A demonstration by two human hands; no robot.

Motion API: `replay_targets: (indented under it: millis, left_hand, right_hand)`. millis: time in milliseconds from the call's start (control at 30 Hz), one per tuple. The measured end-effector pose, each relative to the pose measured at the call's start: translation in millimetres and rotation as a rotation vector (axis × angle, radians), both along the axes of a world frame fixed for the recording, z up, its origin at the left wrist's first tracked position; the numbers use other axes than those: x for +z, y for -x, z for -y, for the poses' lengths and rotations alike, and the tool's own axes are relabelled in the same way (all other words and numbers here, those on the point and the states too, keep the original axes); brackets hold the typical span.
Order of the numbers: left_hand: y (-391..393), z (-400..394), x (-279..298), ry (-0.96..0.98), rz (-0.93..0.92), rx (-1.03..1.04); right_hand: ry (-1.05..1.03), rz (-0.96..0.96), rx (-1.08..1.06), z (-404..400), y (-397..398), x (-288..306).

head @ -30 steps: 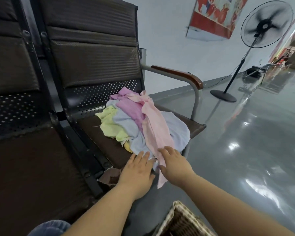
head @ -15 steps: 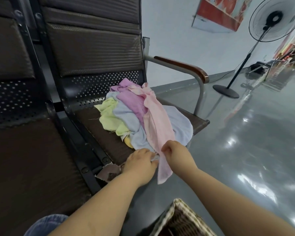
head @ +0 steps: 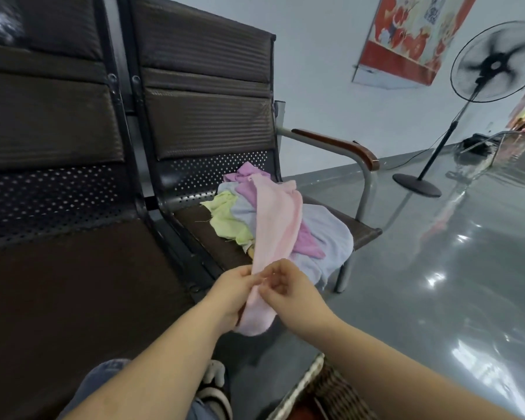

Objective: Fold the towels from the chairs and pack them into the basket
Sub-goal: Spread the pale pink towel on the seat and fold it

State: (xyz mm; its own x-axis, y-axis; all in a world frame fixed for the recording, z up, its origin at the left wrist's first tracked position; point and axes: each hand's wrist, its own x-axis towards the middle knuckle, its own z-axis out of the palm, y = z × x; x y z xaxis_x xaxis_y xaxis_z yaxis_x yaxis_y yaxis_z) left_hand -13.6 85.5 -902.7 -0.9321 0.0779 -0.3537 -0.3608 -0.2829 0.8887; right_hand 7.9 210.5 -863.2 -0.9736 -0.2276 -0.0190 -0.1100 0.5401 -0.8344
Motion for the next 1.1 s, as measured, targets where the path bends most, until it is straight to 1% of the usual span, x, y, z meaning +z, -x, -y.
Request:
replay_targets:
  millis: [33,67,133,200,267,333,400,467,567,700,767,833,900,967,1033,1100]
  left_hand:
    - [-6.6,3.8,3.0,0.019,0.013,0.001]
    - [-13.6,6.6,6.0,0.042,0.015,-0.017]
    - [-30.7,10.8,12.6,0.08,-0.028,-0.073]
    - [-51.5,14.2,21.0,0.097,-0.067,-0.115]
    - [-72.9,22.4,29.0,0.091,-0.098,-0.148]
    - [-91.1,40.3,33.6,0.108,-0.126,-0.142]
    - [-108.5,65.3,37.6,0.14,-0.122,-0.091]
    - [-125.3,94.8,41.4,0.164,-0.111,-0.005]
    - [-150.0,143.3,48.7,0.163,-0.083,0.159]
    - [-186.4,210.4,57.5,0.193,-0.066,0.371]
    - [-211.0,243.1,59.1,0.206,-0.052,0.456]
    - [-238.2,274.5,58.8,0.258,-0.018,0.517]
    - [-264.5,298.5,56.0,0.306,0.028,0.542]
    - [-285.7,313.2,48.5,0.31,0.111,0.528]
    - [-296.7,319.4,35.8,0.231,0.206,0.515]
    - [-295.8,321.1,23.7,0.138,0.338,0.532]
  right_hand:
    - [0.046,0.01,-0.082,2.4,-0.7,4.3]
    - [0.103,0.059,-0.166,4.0,1.0,7.6]
    - [0.283,0.246,-0.325,8.4,7.8,11.3]
    - [0.443,0.408,-0.435,15.5,15.0,12.0]
    - [0.534,0.484,-0.482,24.6,16.8,15.4]
    - [0.602,0.491,-0.465,40.0,17.0,20.0]
    - [0.679,0.475,-0.433,62.2,12.8,26.4]
    - [0.714,0.46,-0.328,93.8,3.0,34.2]
    - [0.758,0.52,-0.043,149.6,-18.3,43.5]
    - [0.698,0.69,0.192,223.0,-52.7,57.6]
    - [0.716,0.8,0.33,251.5,-76.5,53.2]
    - [0.731,0.908,0.474,272.4,-98.9,43.4]
    - [0.613,0.915,0.643,290.2,-121.5,30.5]
    - [0.494,0.875,0.738,304.4,-138.8,11.2]
    - [0.373,0.818,0.777,308.3,-148.4,-2.6]
    - [0.201,0.737,0.814,304.9,-147.5,-12.5]
